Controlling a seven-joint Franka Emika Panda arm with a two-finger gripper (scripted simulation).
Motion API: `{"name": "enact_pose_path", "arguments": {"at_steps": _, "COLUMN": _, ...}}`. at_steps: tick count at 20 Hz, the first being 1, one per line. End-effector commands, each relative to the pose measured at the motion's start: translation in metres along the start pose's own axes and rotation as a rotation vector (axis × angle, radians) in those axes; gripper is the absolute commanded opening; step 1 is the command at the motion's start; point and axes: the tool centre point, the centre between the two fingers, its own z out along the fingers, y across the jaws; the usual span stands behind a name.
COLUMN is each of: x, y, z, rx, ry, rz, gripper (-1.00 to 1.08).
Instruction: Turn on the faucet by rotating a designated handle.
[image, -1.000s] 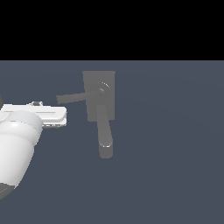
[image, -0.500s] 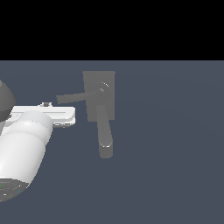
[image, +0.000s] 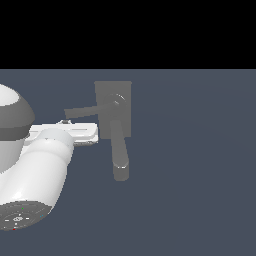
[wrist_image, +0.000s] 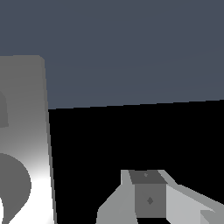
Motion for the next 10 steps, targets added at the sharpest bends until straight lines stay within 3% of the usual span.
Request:
{"name": "enact_pose_path", "arguments": {"at_steps": 1, "x": -0.001, "y": -0.014, "z": 0.002, "rx": 0.017, "ry": 0.001, "rz": -0.024, "gripper": -1.00}}
{"name": "enact_pose_path", "arguments": {"at_steps": 10, "x": 0.011, "y": -0.036, "z": -0.004, "rx": 0.046, "ry": 0.043, "rz": -0.077, "gripper": -1.00}}
